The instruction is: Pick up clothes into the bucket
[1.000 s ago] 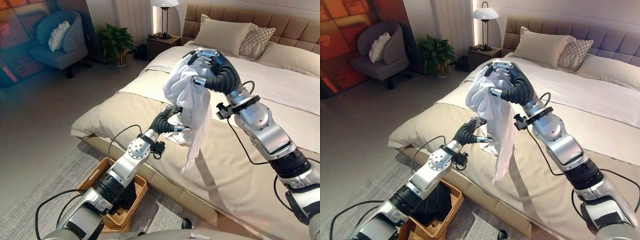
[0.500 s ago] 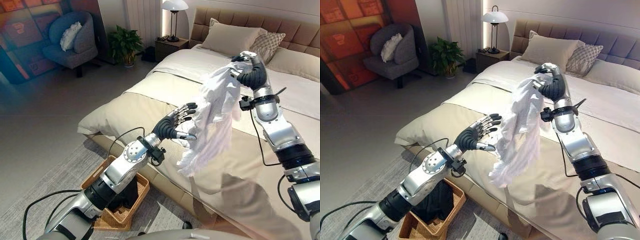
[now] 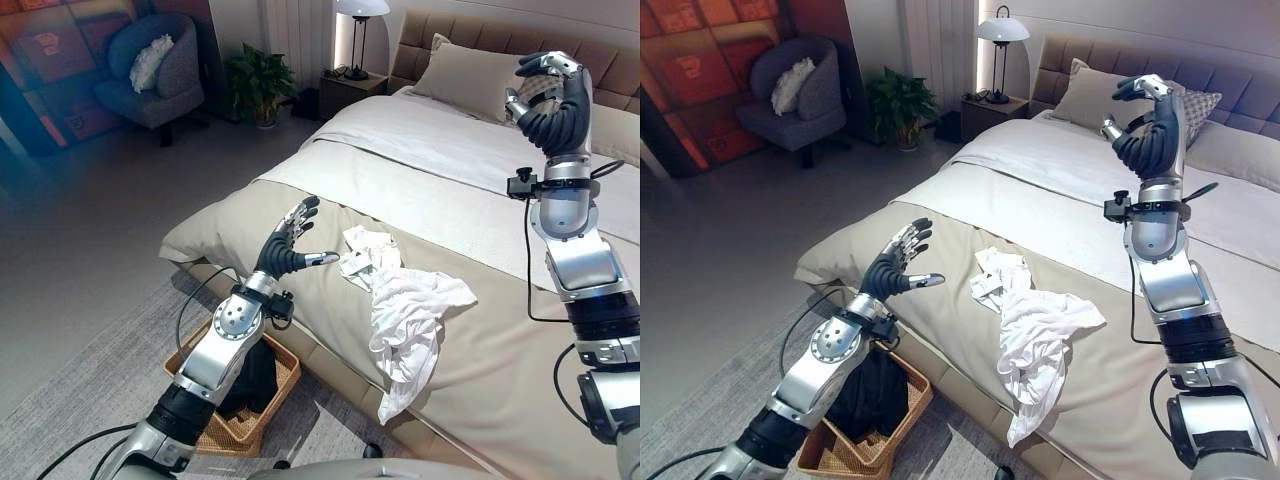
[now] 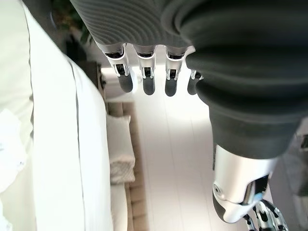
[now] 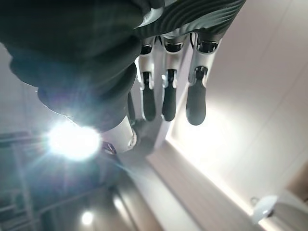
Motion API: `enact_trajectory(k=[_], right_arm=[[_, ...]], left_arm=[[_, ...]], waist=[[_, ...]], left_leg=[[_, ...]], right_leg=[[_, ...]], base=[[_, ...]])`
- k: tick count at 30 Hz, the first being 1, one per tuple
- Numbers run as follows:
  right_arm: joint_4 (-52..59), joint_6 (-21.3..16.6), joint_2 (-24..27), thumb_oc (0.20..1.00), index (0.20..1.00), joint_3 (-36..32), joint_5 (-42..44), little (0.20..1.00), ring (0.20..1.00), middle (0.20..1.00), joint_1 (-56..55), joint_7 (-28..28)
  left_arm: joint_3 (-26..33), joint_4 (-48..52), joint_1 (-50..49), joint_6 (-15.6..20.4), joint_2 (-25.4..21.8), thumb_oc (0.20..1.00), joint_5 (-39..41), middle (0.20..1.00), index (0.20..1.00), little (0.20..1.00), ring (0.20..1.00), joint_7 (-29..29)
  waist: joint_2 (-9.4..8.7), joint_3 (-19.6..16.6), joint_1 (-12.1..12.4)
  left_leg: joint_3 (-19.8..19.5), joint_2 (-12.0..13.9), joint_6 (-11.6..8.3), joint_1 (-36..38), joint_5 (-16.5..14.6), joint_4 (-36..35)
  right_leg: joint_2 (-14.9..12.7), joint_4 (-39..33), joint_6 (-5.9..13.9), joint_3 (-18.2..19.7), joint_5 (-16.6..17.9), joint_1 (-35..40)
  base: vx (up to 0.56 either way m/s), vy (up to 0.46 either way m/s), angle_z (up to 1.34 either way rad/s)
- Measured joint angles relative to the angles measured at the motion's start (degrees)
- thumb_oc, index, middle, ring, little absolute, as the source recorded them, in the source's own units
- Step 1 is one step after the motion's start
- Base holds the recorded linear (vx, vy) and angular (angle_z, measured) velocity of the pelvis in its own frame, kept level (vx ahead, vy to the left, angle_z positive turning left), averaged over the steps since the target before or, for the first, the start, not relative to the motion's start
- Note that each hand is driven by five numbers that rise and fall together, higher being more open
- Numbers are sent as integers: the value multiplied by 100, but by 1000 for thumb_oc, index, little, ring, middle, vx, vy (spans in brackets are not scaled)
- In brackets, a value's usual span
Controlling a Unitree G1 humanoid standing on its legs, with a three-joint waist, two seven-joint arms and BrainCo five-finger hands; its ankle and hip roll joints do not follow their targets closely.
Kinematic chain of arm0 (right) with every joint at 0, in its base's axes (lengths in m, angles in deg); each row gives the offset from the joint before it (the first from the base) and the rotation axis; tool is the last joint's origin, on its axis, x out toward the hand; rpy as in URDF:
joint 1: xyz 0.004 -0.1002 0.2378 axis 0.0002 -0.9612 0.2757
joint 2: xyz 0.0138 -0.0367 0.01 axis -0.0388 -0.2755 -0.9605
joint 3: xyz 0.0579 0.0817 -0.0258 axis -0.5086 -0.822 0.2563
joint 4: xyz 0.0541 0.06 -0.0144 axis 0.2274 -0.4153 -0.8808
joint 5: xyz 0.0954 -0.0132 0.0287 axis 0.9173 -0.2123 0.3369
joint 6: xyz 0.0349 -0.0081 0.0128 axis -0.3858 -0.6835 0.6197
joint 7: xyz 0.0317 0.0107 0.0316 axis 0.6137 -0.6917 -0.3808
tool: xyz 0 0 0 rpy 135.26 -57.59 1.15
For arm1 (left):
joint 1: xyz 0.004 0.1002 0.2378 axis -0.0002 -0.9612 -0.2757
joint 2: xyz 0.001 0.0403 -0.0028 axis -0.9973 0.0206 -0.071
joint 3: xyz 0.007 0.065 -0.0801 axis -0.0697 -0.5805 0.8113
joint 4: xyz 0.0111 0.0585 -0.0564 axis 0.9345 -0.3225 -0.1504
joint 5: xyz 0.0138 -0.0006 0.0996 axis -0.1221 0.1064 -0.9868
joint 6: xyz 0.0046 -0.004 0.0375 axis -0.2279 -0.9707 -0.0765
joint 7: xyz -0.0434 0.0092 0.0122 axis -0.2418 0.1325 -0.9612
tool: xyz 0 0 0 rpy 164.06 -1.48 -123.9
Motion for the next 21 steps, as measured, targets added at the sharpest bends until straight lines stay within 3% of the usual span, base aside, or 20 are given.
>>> enact_trajectory(k=[8,9,10,11,15,21], right_arm=[[423,-161,-151,200,200,150,118,200,200,200,-8,393],[418,-169,-198,275,275,155,133,275,275,275,-12,457],[397,-170,-215,561,561,201,198,561,561,561,-26,520],[387,-170,-202,1000,1000,245,257,1000,1000,1000,-32,583],[204,-163,-182,1000,1000,378,469,1000,1000,1000,-260,900],[-915,105,-128,1000,1000,583,488,1000,1000,1000,-1008,1225]], left_arm=[[-41,-531,62,17,261,1000,-109,1000,1000,1000,1000,99],[-47,-585,70,17,295,1000,-110,1000,1000,1000,1000,102],[-83,-614,84,17,301,1000,-110,1000,1000,1000,1000,100],[-100,-615,84,17,299,1000,-109,1000,1000,1000,1000,94],[-161,-624,83,17,294,1000,-109,1000,1000,1000,1000,25],[-234,-866,-133,29,75,1000,-117,1000,1000,1000,1000,-91]], waist=[[-6,0,-23],[-6,0,-32],[-7,0,-35],[-7,0,-37],[-33,0,-20],[-125,83,24]], left_leg=[[118,6,0,23,-1,1],[133,4,0,26,-1,1],[153,2,0,25,-1,1],[163,1,0,22,-1,1],[180,5,14,14,-33,0],[172,-3,17,-97,-39,4]], right_leg=[[16,1,3,102,4,-35],[16,1,6,123,6,-40],[16,1,8,150,10,-52],[16,2,12,157,12,-60],[17,1,18,170,16,-73],[8,3,17,156,16,-175]], base=[[5,0,-8],[-7,1,-8],[-5,-2,-8],[31,0,-9],[2,1,-2],[-44,-5,1]])
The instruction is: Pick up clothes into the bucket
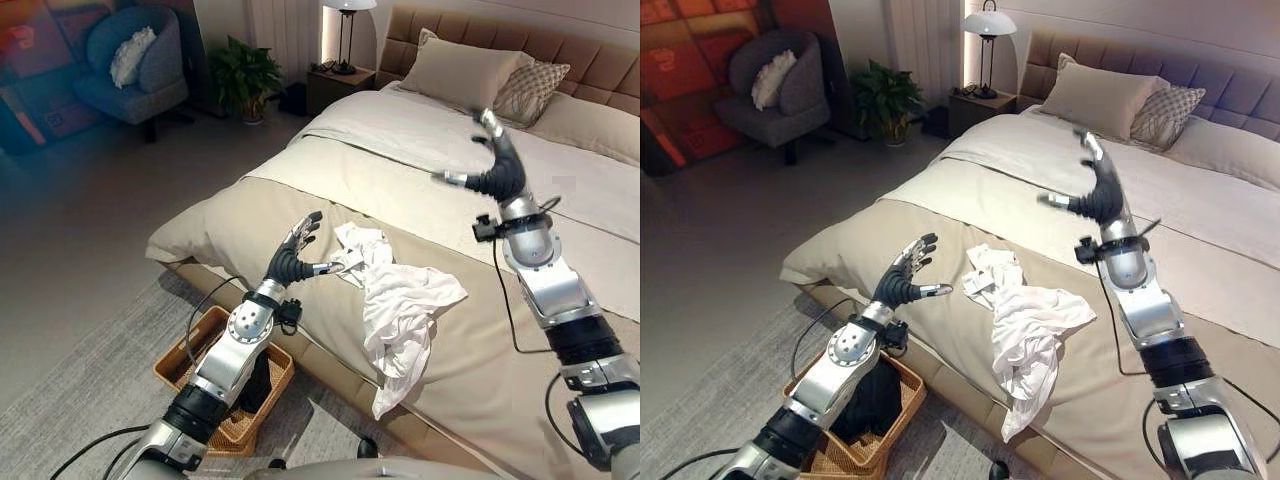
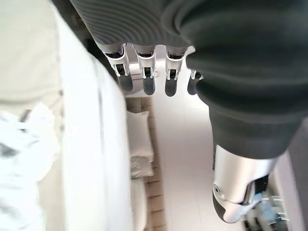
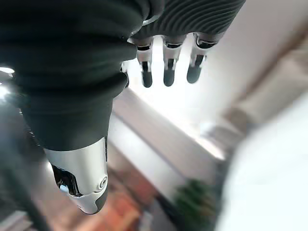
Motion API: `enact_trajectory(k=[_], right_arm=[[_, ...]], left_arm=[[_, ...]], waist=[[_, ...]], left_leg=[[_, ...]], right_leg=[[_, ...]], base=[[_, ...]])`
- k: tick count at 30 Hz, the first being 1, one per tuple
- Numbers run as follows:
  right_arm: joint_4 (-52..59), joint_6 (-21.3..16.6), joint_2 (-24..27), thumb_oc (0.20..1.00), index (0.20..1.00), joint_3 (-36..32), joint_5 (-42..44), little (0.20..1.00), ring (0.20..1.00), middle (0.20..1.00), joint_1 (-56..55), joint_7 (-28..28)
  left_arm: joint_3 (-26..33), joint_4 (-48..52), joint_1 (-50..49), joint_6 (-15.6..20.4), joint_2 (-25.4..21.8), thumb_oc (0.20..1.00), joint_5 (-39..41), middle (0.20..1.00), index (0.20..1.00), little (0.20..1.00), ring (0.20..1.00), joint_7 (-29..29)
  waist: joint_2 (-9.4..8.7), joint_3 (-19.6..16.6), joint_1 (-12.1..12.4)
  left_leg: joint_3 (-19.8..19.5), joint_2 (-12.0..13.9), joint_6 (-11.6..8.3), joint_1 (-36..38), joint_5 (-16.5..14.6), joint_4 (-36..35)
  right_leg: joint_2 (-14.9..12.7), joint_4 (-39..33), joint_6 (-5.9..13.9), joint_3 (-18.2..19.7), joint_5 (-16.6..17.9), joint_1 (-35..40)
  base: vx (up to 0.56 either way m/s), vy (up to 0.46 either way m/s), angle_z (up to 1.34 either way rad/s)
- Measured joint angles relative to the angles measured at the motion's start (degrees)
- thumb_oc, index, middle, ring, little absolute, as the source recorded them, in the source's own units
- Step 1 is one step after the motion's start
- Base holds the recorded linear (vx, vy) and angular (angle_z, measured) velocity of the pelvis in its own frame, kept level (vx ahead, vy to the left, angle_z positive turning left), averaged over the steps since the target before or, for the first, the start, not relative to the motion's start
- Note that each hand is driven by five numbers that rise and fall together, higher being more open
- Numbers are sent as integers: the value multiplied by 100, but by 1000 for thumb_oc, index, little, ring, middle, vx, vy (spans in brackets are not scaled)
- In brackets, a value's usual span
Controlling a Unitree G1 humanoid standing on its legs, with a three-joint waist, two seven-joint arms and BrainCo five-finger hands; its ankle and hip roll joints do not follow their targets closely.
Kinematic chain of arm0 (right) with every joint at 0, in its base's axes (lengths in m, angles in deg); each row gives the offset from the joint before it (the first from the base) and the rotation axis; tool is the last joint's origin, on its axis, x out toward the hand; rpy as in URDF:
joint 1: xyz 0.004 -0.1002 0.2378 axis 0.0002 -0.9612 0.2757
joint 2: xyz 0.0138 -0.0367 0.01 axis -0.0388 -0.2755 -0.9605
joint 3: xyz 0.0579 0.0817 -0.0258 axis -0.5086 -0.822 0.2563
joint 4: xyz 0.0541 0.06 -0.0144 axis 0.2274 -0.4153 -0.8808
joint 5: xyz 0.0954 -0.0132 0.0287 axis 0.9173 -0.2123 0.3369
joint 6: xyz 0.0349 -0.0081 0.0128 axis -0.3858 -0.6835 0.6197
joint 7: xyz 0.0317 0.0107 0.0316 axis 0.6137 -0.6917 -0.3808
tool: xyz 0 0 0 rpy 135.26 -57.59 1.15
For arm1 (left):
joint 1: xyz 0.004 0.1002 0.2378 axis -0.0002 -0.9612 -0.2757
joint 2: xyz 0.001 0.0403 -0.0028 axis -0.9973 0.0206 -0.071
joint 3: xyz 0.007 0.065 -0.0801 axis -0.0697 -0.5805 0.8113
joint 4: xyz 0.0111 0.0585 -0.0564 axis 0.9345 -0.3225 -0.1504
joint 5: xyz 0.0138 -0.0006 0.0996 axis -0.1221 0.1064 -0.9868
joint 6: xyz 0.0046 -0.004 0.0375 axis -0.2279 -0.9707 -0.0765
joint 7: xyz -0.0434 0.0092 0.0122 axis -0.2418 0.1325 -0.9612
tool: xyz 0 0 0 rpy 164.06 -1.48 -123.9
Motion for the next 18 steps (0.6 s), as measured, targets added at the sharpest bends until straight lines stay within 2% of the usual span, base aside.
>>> enact_trajectory(k=[3,6,11,14,15,17,18], right_arm=[[-441,83,-88,1000,1000,-5,-161,1000,1000,1000,-288,2],[-1092,273,-118,1000,1000,10,-894,1000,1000,1000,-454,-58],[-2339,498,-132,1000,1000,136,-1632,1000,1000,1000,-342,-330],[-3018,635,-161,1000,1000,413,-2000,1000,1000,1000,89,-474],[-3211,646,-223,1000,1000,453,-2070,1000,1000,1000,288,-586],[-3550,680,-289,1000,1000,460,-2072,1000,1000,1000,599,-685],[-3625,705,-338,1000,1000,466,-2071,1000,1000,1000,670,-685]], left_arm=[[61,-252,-287,-14,-46,1000,-111,1000,1000,1000,1000,-31],[255,-583,-665,2,-37,1000,-159,1000,1000,1000,1000,-36],[322,-870,-864,17,-37,1000,-159,1000,1000,1000,1000,65],[416,-872,-839,57,-54,1000,-157,1000,1000,1000,1000,204],[432,-869,-862,104,-69,1000,-157,1000,1000,1000,1000,317],[434,-872,-708,137,-78,1000,-156,1000,1000,1000,1000,416],[438,-876,-697,137,-78,1000,-156,1000,1000,1000,1000,443]], waist=[[-7,149,-17],[96,457,6],[484,1055,321],[642,1361,284],[714,1524,410],[781,1829,448],[792,1867,446]], left_leg=[[-26,-22,-23,-228,26,44],[-118,-68,-1,-583,46,199],[-372,-130,21,-1138,65,505],[-542,-193,29,-1540,72,680],[-584,-229,55,-1765,90,813],[-612,-294,58,-1961,92,935],[-649,-323,58,-2019,92,967]], right_leg=[[-23,8,5,-15,32,-204],[-79,35,-31,-115,89,-456],[-173,324,-45,-323,64,-871],[-267,685,-64,-463,-86,-1276],[-329,950,-70,-468,-160,-1542],[-427,1355,-108,-471,-297,-1857],[-439,1461,-109,-473,-352,-1933]], base=[[-117,2,3],[-113,13,14],[-95,18,24],[-76,22,34],[-54,15,13],[-73,-10,15],[-104,-12,20]])
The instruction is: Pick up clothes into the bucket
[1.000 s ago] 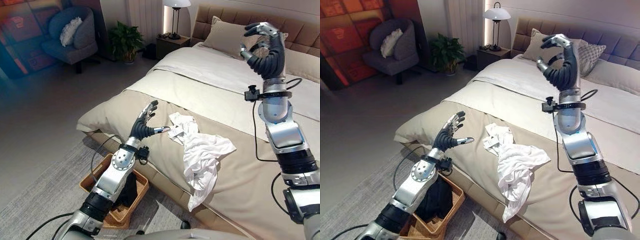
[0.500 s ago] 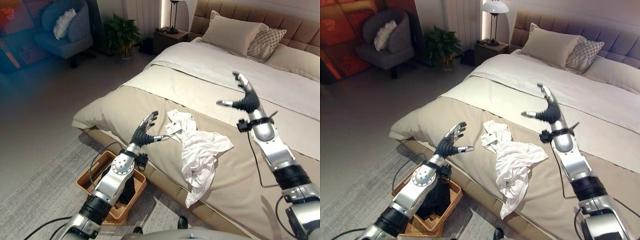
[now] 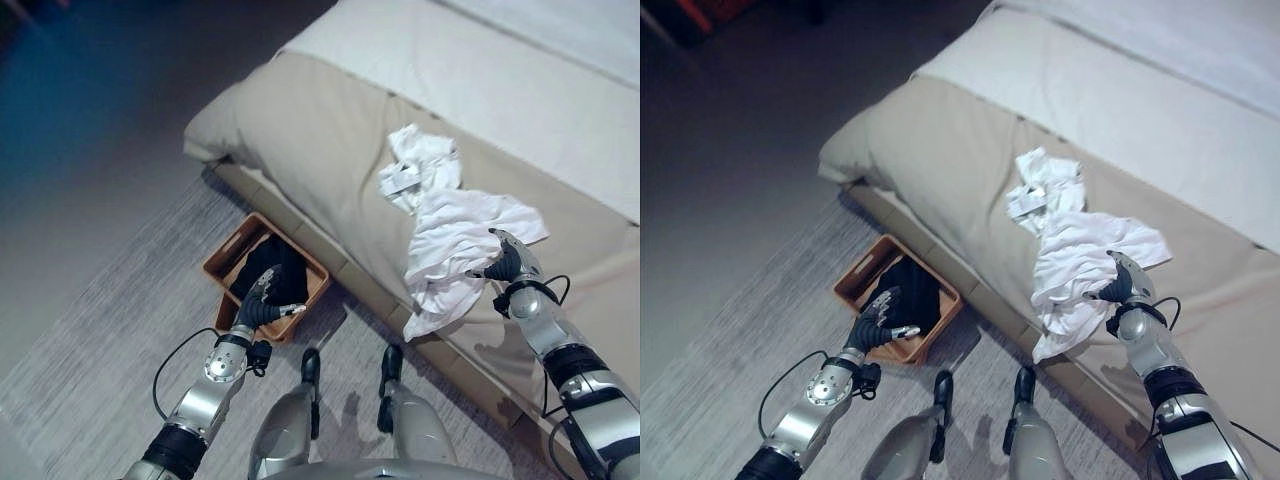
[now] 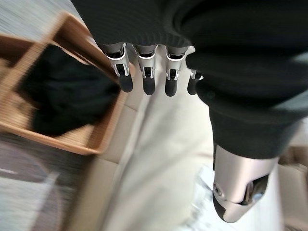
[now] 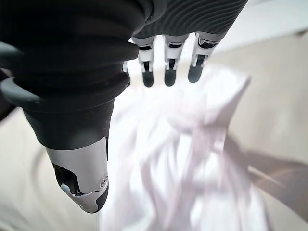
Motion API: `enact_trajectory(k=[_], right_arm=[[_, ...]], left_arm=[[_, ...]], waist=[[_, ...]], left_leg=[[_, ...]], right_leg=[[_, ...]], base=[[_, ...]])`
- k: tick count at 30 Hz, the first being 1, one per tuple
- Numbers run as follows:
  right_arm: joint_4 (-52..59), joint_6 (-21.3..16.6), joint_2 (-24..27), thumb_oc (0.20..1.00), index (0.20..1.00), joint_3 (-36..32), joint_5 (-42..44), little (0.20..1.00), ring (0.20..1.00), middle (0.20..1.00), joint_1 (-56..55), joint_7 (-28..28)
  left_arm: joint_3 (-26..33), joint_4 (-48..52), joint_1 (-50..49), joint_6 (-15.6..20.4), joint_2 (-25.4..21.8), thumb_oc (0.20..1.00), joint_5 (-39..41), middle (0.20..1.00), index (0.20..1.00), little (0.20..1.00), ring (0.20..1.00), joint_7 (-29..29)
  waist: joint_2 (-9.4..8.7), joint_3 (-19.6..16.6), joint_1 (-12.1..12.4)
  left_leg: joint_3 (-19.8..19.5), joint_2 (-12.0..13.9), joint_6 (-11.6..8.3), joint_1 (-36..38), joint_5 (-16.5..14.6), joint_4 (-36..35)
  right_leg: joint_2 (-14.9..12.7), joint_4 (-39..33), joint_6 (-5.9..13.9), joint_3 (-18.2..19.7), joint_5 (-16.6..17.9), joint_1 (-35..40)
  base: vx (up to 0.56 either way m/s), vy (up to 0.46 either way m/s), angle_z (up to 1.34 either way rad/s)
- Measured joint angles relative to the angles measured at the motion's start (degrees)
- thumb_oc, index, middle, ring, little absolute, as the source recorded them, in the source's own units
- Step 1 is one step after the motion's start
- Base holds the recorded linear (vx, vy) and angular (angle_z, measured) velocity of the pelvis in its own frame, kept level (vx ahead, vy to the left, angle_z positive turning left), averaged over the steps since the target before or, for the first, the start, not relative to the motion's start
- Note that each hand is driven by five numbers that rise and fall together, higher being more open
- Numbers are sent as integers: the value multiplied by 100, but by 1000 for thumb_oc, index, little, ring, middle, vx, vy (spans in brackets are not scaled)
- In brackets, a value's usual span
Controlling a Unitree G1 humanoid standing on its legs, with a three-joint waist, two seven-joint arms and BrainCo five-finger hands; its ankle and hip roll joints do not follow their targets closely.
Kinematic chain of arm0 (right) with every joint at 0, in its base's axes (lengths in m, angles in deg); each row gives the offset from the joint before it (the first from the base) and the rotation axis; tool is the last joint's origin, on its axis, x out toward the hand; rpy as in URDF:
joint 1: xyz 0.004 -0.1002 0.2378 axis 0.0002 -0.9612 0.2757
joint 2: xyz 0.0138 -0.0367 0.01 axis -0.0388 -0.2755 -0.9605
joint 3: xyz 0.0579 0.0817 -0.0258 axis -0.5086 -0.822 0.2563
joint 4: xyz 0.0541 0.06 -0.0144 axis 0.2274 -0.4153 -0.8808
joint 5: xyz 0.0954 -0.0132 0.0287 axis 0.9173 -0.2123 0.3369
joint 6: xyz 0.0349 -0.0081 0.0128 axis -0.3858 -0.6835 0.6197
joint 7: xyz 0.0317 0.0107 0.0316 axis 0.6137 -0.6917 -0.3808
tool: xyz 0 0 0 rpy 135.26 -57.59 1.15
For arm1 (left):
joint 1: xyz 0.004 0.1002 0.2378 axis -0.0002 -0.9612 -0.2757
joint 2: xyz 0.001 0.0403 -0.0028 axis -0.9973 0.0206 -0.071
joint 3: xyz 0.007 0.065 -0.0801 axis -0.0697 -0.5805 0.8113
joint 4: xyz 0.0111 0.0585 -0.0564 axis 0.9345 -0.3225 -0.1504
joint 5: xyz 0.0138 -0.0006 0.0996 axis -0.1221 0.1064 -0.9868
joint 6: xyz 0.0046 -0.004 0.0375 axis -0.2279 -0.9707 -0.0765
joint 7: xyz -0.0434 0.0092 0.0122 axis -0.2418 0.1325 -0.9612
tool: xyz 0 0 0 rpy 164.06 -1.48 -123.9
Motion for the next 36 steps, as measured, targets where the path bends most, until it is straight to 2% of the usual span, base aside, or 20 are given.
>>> enact_trajectory(k=[2,4,5,9,17,18,19,23,30,36], right_arm=[[-699,8,-59,1000,1000,264,7,1000,1000,1000,397,-151],[-953,41,56,1000,1000,358,16,1000,1000,1000,732,-348],[-1362,59,115,1000,1000,341,27,1000,1000,1000,1188,-508],[-1814,156,180,1000,1000,443,144,1000,1000,1000,1868,-863],[-2513,195,555,1000,1000,872,250,1000,1000,1000,2898,-1423],[-2579,195,563,846,846,871,250,846,846,846,2944,-1425],[-2720,197,583,200,200,930,250,200,200,200,3043,-1424],[-2853,268,859,200,200,1061,255,200,200,200,3438,-1408],[-2740,183,961,200,200,609,1203,200,200,200,3587,-1617],[-1349,-214,756,200,200,62,2226,200,200,200,2878,-2099]], left_arm=[[-37,-14,45,58,18,1000,10,1000,1000,1000,1000,154],[-29,54,76,261,-28,1000,76,1000,1000,1000,1000,351],[-27,-23,243,275,-12,1000,83,1000,1000,1000,1000,472],[-172,-152,361,297,-17,1000,305,1000,1000,1000,1000,777],[-739,87,520,386,-46,1000,431,1000,1000,1000,1000,1069],[-748,86,538,385,-35,1000,432,1000,1000,1000,1000,1069],[-781,91,573,387,-38,1000,434,1000,1000,1000,1000,1081],[-876,171,708,387,-19,1000,454,1000,1000,1000,1000,1088],[-958,224,1214,386,87,1000,463,1000,1000,1000,1000,1153],[-944,158,1358,386,130,1000,451,1000,1000,1000,1000,1305]], waist=[[13,136,21],[24,188,116],[63,377,83],[115,589,163],[217,598,155],[218,597,163],[227,593,179],[275,578,165],[277,576,238],[272,579,116]], left_leg=[[-58,-100,14,-120,8,130],[-100,-236,19,-582,3,371],[-132,-316,19,-828,-12,523],[-184,-448,37,-1527,-77,977],[-243,-570,118,-2502,-1,1180],[-244,-571,124,-2522,4,1177],[-252,-585,130,-2535,15,1171],[-252,-647,161,-2651,60,1149],[-241,-649,121,-2680,158,1043],[-182,-615,122,-2514,153,1069]], right_leg=[[-169,435,-5,-23,-217,-212],[-367,967,-5,-26,-419,-766],[-450,1235,-22,-21,-493,-1050],[-643,1836,-59,26,-654,-1791],[-787,2141,-83,42,-709,-2780],[-790,2135,-81,42,-700,-2799],[-804,2145,-80,42,-698,-2818],[-875,2161,-61,50,-677,-2948],[-867,2114,-102,59,-587,-3007],[-764,1962,-151,113,-467,-2793]], base=[[-105,11,27],[-91,8,31],[2,-22,24],[-7,-9,18],[0,38,8],[33,55,6],[17,31,4],[21,32,4],[0,0,0],[-17,-3,-9]])
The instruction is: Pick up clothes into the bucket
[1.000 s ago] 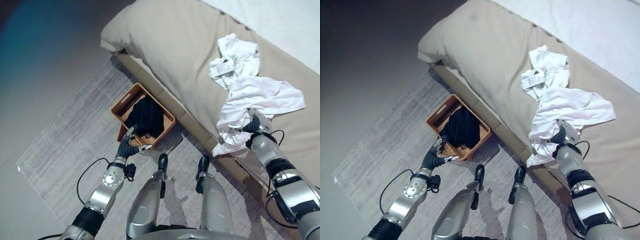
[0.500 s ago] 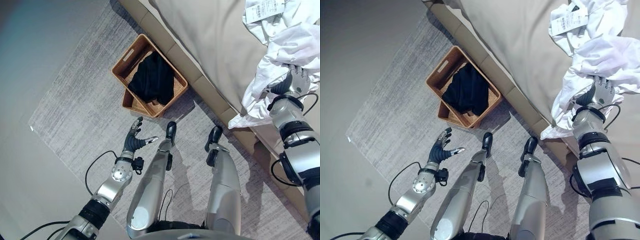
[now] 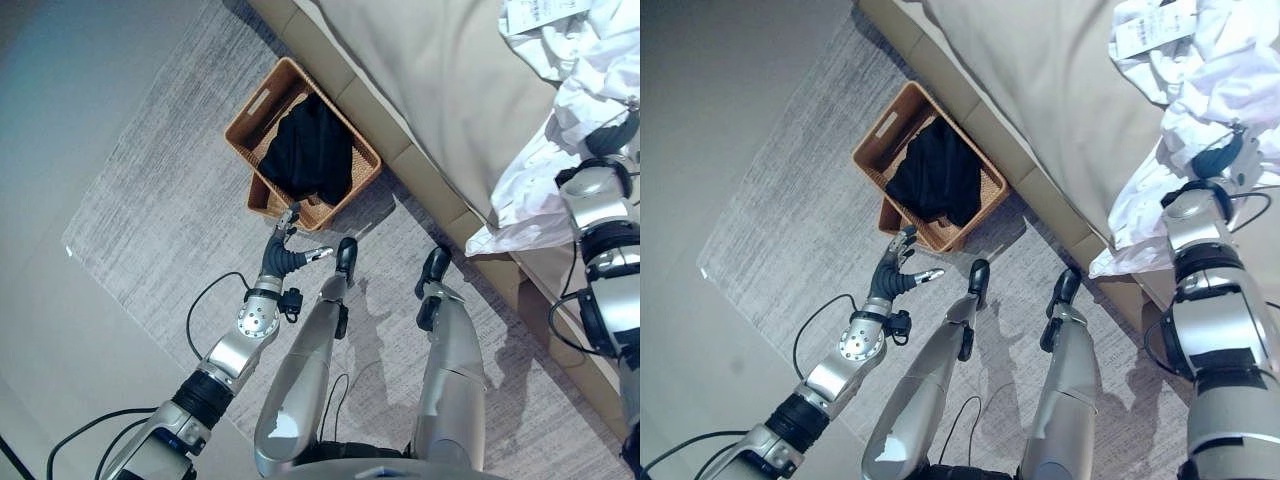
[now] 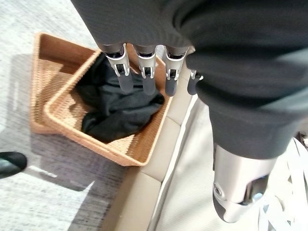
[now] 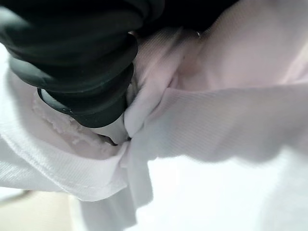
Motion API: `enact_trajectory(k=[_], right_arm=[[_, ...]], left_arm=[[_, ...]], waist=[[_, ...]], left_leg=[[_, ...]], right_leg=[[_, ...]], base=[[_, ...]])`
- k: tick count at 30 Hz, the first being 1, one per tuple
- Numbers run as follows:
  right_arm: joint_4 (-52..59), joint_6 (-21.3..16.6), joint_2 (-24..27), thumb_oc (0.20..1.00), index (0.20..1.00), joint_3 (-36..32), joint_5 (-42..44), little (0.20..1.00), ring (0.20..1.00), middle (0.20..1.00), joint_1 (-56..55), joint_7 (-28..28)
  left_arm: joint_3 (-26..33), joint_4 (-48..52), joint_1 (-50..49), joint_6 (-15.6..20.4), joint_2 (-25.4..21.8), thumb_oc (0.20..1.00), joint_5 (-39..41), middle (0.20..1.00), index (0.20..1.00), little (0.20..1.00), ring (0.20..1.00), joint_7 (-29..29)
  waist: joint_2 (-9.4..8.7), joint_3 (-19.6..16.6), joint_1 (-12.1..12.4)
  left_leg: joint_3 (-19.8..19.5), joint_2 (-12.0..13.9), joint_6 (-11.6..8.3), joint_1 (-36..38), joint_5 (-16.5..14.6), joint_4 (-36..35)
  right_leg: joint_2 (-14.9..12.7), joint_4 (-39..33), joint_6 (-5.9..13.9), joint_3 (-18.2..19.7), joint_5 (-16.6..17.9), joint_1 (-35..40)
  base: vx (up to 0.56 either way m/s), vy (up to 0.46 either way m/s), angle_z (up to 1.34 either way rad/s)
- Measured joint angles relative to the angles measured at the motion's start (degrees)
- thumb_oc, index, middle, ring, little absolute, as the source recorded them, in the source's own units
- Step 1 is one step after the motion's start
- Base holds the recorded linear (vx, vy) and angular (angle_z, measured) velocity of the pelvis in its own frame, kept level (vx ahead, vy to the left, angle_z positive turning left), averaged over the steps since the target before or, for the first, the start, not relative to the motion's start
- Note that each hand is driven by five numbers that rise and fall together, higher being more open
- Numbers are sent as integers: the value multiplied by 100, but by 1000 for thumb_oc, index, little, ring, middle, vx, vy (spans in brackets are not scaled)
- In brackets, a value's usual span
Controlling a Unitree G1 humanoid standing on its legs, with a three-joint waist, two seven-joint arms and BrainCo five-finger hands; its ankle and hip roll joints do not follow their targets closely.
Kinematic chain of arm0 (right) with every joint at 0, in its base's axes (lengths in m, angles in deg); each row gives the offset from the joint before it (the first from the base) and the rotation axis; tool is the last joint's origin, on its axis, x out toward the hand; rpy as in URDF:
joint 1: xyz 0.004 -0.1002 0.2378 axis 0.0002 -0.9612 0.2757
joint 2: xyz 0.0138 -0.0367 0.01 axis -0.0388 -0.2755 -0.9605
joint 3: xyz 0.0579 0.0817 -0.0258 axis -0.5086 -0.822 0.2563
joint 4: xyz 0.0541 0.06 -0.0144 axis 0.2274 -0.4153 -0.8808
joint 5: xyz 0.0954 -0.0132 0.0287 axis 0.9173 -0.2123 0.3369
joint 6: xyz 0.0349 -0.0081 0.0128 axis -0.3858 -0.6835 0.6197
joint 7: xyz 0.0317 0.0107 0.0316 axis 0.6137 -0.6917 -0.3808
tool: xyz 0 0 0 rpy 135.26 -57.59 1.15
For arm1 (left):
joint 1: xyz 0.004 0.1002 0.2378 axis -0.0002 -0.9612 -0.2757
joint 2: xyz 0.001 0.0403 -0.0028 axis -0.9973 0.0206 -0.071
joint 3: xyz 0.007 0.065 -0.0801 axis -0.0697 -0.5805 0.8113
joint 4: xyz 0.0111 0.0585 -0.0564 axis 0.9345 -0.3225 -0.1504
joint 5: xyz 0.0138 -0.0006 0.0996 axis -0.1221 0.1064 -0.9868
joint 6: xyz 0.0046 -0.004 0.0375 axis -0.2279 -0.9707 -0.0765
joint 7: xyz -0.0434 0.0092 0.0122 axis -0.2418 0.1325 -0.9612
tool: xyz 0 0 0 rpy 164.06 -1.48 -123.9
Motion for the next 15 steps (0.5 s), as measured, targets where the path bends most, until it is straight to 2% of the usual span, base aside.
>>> enact_trajectory(k=[4,8,10,11,12,13,14,15], right_arm=[[1108,-203,-38,200,200,-154,252,200,200,200,-300,-177],[1634,-344,-1,200,200,-390,276,200,200,200,-331,-318],[1965,-399,0,200,200,-424,269,200,200,200,-380,-378],[2170,-415,31,200,200,-449,258,200,200,200,-425,-379],[2476,-442,128,200,200,-513,201,200,200,200,-490,-374],[2643,-456,144,200,200,-575,130,200,200,200,-571,-379],[2864,-542,179,200,200,-650,-42,200,200,200,-703,-386],[2962,-557,199,200,200,-663,-105,200,200,200,-740,-384]], left_arm=[[41,-125,65,14,8,1000,-26,1000,1000,1000,1000,-1],[82,-151,29,33,-5,1000,-35,1000,1000,1000,1000,-17],[202,-156,-31,45,-55,1000,-35,1000,1000,1000,1000,-61],[266,-157,-91,48,-93,1000,-35,1000,1000,1000,1000,-96],[322,-156,-85,55,-161,1000,-36,1000,1000,1000,1000,-155],[348,-147,-165,64,-200,1000,-37,1000,1000,1000,1000,-183],[427,-123,-186,106,-271,1000,-41,1000,1000,1000,1000,-255],[496,-95,-222,106,-292,1000,-43,1000,1000,1000,1000,-291]], waist=[[-24,11,-161],[-114,7,-231],[-285,-3,-335],[-375,-12,-291],[-468,-7,-377],[-505,-26,-322],[-639,-74,-336],[-691,-83,-382]], left_leg=[[42,76,-8,355,-50,-4],[148,173,45,915,-90,-132],[215,232,84,1301,-137,-252],[308,279,85,1480,-151,-319],[397,341,57,1780,-229,-406],[428,345,104,1904,-196,-462],[547,399,80,2179,-230,-575],[573,419,70,2299,-240,-628]], right_leg=[[123,-308,27,23,155,463],[268,-714,106,88,294,1093],[357,-1006,143,137,338,1492],[405,-1144,185,201,387,1667],[497,-1372,193,257,432,1980],[514,-1486,246,270,519,2114],[558,-1684,273,351,552,2368],[595,-1768,278,356,557,2492]], base=[[-16,-2,-13],[27,9,-20],[52,27,-25],[130,26,-45],[119,9,-40],[104,-8,-49],[117,-6,-37],[136,-16,-36]])
